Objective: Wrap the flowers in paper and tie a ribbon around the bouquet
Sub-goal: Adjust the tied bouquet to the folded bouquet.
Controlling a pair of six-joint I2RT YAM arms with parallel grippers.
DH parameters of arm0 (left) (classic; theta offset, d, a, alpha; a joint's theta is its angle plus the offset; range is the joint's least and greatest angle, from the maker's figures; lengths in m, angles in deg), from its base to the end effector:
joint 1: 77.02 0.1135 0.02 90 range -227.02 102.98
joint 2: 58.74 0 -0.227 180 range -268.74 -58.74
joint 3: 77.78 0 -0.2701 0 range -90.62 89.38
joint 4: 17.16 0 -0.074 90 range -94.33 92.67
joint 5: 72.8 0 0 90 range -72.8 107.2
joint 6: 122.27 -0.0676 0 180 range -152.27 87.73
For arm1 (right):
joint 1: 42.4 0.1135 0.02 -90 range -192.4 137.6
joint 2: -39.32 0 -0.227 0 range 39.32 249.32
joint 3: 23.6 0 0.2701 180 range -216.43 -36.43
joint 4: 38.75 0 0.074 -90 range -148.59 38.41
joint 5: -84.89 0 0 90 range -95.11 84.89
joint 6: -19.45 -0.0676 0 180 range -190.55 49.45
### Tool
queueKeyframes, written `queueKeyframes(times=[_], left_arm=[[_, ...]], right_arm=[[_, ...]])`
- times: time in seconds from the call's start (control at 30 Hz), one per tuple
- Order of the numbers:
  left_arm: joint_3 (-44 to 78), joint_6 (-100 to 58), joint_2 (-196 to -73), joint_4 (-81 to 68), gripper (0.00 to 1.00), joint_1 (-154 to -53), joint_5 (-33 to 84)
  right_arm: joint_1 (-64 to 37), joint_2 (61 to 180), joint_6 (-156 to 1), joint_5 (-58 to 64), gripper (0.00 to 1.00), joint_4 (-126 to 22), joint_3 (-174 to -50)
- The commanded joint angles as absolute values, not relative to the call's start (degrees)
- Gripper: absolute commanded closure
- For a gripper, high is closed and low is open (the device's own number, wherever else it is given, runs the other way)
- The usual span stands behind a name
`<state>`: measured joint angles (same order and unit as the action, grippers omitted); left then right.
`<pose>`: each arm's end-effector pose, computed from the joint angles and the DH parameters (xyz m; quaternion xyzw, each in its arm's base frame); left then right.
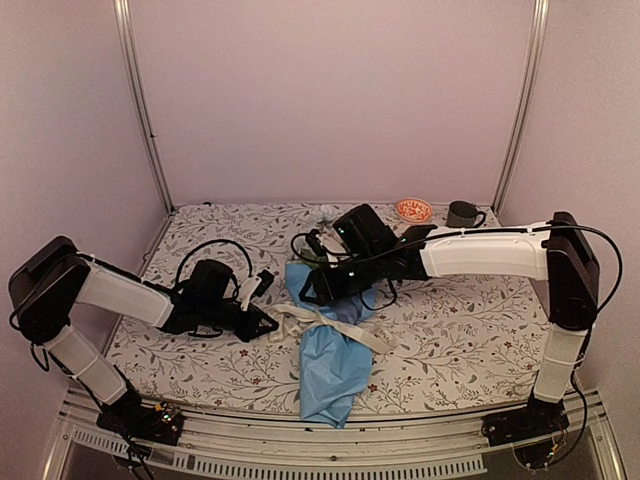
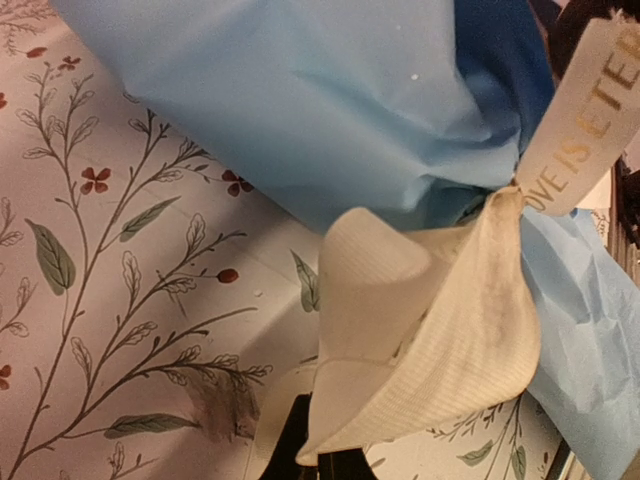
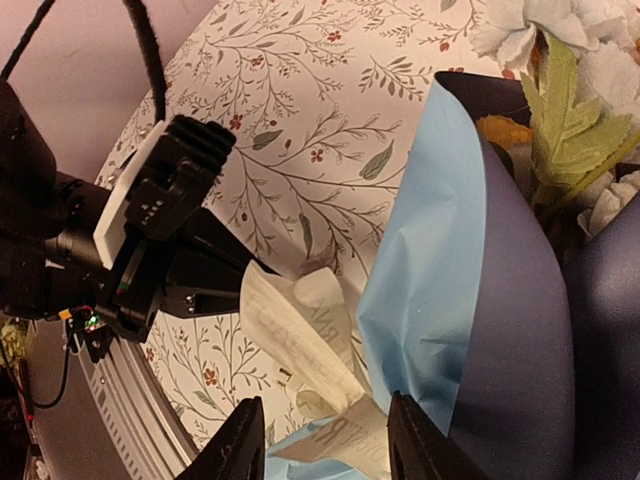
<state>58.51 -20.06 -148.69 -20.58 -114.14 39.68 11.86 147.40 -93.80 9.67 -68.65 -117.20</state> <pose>0.2290 -0.2057 0.0527 0.2700 0.8609 -0.3261 0.2822 0.2498 0.3766 0.1643 -0.2924 0.8675 0.3331 0.2256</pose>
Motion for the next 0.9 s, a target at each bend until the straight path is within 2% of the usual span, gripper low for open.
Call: queueKeyframes(times=[0.0,0.07,0.13,0.17,0.2,0.4,0.57,0.77,0.8,0.87], left_arm=[[57.5,-20.8,-148.7,-20.1,1.00,-114.8,40.5],[57.5,-20.9,-148.6,-19.9,1.00,-114.8,40.4],[57.5,-20.9,-148.5,-19.6,1.00,-114.8,40.3],[57.6,-21.0,-148.5,-19.6,1.00,-114.8,40.3],[57.6,-21.0,-148.5,-19.7,1.00,-114.8,40.2],[57.1,-21.0,-150.7,-19.9,1.00,-114.8,40.2],[57.0,-20.7,-152.5,-20.6,1.00,-114.8,40.1],[57.0,-20.8,-152.8,-20.5,1.00,-114.8,40.1],[57.0,-20.8,-152.9,-20.5,1.00,-114.8,40.1],[56.9,-20.8,-152.9,-20.5,1.00,-114.7,40.1]], right_arm=[[11.6,150.3,-93.8,6.6,0.62,-68.4,-119.9],[11.6,150.7,-93.8,6.1,0.76,-68.4,-120.5],[11.5,150.2,-93.8,5.9,0.95,-68.4,-120.7],[11.4,149.7,-93.6,6.4,1.00,-68.2,-120.9],[11.4,149.0,-93.3,7.9,1.00,-67.8,-120.9],[12.2,143.8,-84.3,29.8,1.00,-64.7,-119.9],[13.7,140.5,-78.9,41.1,1.00,-66.1,-115.2],[17.3,139.1,-74.8,47.9,0.99,-72.9,-112.9],[18.1,139.3,-73.7,47.3,0.94,-74.9,-113.1],[18.9,139.8,-72.7,43.0,0.66,-78.8,-113.5]])
